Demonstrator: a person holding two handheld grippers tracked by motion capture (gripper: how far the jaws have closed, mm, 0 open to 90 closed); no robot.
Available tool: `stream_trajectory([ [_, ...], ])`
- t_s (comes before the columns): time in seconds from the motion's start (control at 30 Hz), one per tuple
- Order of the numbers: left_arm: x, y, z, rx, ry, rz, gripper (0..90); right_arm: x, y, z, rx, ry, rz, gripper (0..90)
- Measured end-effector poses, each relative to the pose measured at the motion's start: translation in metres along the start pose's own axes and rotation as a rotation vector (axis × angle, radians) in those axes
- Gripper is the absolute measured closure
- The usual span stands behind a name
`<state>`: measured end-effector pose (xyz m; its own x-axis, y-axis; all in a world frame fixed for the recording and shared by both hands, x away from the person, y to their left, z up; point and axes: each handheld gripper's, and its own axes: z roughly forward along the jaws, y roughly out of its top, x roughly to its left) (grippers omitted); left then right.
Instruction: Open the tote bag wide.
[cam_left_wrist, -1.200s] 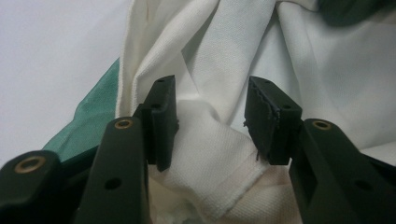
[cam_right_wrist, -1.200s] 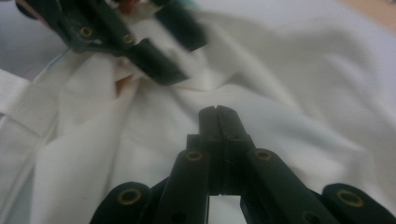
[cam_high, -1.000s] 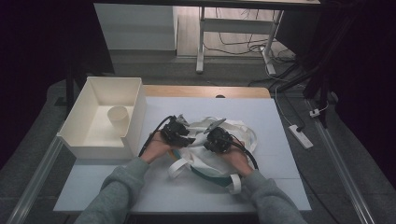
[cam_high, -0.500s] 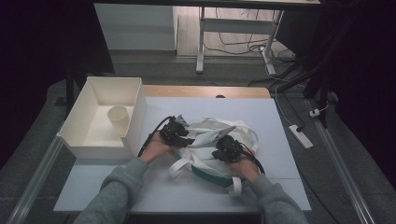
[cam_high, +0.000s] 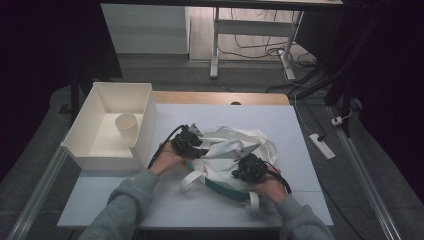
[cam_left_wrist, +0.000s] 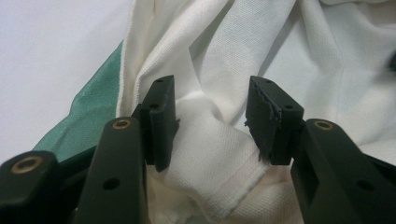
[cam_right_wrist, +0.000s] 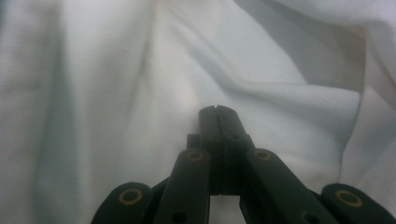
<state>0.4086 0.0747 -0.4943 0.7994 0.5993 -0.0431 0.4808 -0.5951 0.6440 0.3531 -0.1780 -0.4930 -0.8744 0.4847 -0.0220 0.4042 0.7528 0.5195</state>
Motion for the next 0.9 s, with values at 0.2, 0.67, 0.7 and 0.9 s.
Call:
stream_trajectory([
  [0.2, 0.0, 0.0, 0.0, -0.001, -0.002, -0.003, 52.3, 0.004, -0.008, -0.003, 0.017, 0.017, 0.006, 90.0],
  [0.67, -0.004, 0.002, -0.004, -0.023, 0.004, 0.014, 48.0, 0.001, -0.009, -0.007, -0.083, 0.043, -0.011, 90.0],
  [0.7, -0.004, 0.002, -0.005, -0.03, 0.004, 0.015, 47.6, 0.0, -0.009, -0.01, -0.111, 0.032, -0.016, 90.0],
  [0.9, -0.004, 0.005, -0.023, -0.11, -0.009, -0.009, 44.2, -0.005, -0.011, -0.026, -0.24, -0.023, -0.006, 89.9],
])
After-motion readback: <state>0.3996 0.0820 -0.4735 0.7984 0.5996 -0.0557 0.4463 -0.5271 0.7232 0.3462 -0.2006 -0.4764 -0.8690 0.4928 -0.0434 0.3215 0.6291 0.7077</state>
